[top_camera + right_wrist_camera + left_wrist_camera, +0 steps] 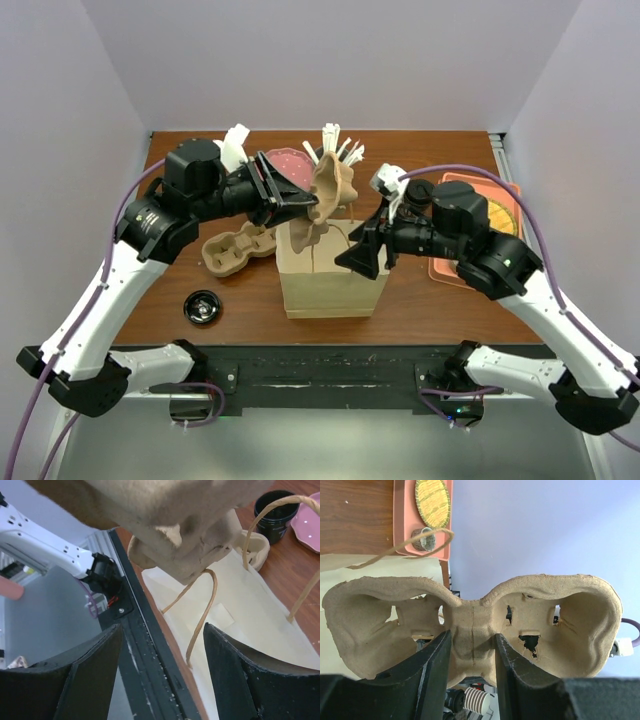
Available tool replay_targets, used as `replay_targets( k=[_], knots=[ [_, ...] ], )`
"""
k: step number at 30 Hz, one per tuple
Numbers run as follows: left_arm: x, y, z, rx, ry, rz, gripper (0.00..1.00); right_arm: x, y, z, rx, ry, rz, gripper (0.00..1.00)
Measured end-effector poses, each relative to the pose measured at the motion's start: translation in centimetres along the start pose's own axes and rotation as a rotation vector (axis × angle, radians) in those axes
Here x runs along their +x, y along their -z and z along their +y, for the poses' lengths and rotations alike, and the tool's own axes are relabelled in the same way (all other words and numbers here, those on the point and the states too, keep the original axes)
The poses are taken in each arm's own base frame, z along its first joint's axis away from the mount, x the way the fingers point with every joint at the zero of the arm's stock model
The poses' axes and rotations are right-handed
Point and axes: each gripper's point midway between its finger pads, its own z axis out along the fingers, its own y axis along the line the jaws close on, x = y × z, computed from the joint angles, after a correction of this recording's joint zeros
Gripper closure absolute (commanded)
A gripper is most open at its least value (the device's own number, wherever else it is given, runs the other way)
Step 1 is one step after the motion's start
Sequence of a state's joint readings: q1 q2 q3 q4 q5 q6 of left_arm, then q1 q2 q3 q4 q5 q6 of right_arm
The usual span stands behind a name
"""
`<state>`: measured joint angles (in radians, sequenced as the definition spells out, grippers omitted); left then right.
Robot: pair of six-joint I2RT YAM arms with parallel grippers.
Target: Pack the takeout coffee
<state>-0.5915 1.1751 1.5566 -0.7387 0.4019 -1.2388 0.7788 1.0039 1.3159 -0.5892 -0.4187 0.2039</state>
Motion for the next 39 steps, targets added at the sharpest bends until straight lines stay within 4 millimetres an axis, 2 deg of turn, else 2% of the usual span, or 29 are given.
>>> replay_targets(
  k=[5,7,9,10,11,13,17,23,28,33,39],
  knots=[
    [-0.2,-0.1,0.1,-0.007,0.000,-0.013,0.78,0.6,-1.8,-0.8,-0.013,0.033,0.036,0.34],
    [-0.3,-0.1,0.2,-0.009,-0.001,-0.017,0.78,0.5,-2.0,-0.9,-0.014,0.043,0.032,0.39],
    [-0.3,-0.1,0.2,-0.012,0.000,-0.020,0.78,0.2,-2.0,-0.9,-0.015,0.055,0.022,0.50],
    [-0.4,-0.1,0.3,-0.013,0.000,-0.022,0.78,0.1,-1.9,-0.8,-0.016,0.062,0.016,0.66],
    [-0.4,-0.1,0.3,-0.015,0.000,-0.024,0.78,-0.1,-1.9,-0.8,-0.017,0.071,0.010,0.72],
    [-0.4,-0.1,0.5,-0.022,0.002,-0.025,0.78,-0.2,-1.8,-0.9,-0.019,0.093,-0.003,0.84],
    [-0.3,-0.2,1.3,-0.046,0.007,-0.024,0.78,0.3,-1.3,-0.8,-0.027,0.135,-0.024,1.00],
    [-0.1,-0.2,2.3,-0.086,0.003,-0.022,0.79,0.5,-0.1,0.0,-0.062,0.221,-0.069,1.00],
    [0.1,0.0,3.4,-0.130,-0.004,-0.018,0.78,1.0,0.3,0.2,-0.080,0.275,-0.096,1.00],
    [0.5,0.3,5.0,-0.196,-0.010,-0.004,0.78,0.6,0.6,0.2,-0.075,0.314,-0.138,1.00],
    [0.7,0.3,5.4,-0.211,-0.013,0.003,0.79,0.9,0.5,0.7,-0.115,0.360,-0.180,1.00]
  ],
)
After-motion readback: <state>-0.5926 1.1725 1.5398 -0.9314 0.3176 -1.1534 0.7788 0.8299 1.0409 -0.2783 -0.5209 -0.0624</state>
